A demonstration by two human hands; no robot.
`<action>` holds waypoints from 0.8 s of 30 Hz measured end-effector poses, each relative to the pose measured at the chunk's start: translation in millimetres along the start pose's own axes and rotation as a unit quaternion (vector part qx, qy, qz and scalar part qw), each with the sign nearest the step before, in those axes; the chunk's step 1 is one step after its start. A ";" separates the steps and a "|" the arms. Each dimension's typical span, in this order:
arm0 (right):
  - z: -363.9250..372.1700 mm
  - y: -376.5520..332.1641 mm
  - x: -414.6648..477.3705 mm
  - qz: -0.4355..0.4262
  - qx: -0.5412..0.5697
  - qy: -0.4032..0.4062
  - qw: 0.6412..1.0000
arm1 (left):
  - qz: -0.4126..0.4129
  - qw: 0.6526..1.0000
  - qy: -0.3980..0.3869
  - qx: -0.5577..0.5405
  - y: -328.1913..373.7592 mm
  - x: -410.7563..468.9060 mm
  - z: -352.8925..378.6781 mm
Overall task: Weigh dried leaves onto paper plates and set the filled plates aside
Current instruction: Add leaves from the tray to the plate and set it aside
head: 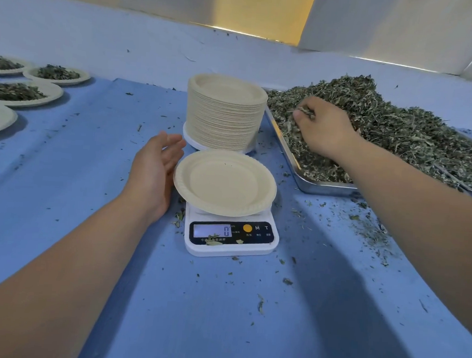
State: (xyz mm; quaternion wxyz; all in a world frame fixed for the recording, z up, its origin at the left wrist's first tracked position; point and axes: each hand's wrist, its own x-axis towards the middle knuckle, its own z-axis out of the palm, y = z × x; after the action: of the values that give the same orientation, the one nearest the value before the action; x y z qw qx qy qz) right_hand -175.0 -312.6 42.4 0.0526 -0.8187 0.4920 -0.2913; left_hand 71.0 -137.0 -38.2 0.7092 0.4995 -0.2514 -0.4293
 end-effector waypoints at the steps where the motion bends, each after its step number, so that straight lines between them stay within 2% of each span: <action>1: -1.7 -12.8 -4.9 -0.024 0.009 0.000 1.000 | -0.001 1.000 -0.001 0.002 0.2 -0.7 0.2; 5: -5.6 -66.8 -31.5 -0.107 0.060 -0.013 0.992 | 0.000 1.000 -0.001 0.008 0.6 -2.5 0.9; 11: 15.2 -118.5 -72.0 -0.207 0.075 -0.094 0.971 | -0.003 1.000 -0.015 -0.002 0.7 -4.1 4.1; 14: 33.2 -122.5 -82.6 -0.251 -0.046 -0.194 0.947 | 0.006 1.000 -0.016 -0.006 0.2 -4.8 4.8; 16: 37.0 -120.7 -84.3 -0.246 -0.093 -0.246 0.933 | 0.018 1.000 -0.009 0.002 0.4 -5.1 4.7; 18: 30.9 -118.0 -82.0 -0.236 -0.058 -0.239 0.940 | 0.019 1.000 -0.014 0.005 1.3 -6.3 5.0; 24: 3.4 -83.2 -76.9 -0.130 0.081 -0.110 0.982 | 0.010 1.000 -0.015 0.019 7.1 -13.0 8.7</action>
State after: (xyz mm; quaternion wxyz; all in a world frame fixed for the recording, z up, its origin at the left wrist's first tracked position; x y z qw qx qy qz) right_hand -135.3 -206.5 37.9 0.1348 -0.8958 0.3471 -0.2425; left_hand 60.2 -129.2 -27.5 0.7000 0.5038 -0.2754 -0.4246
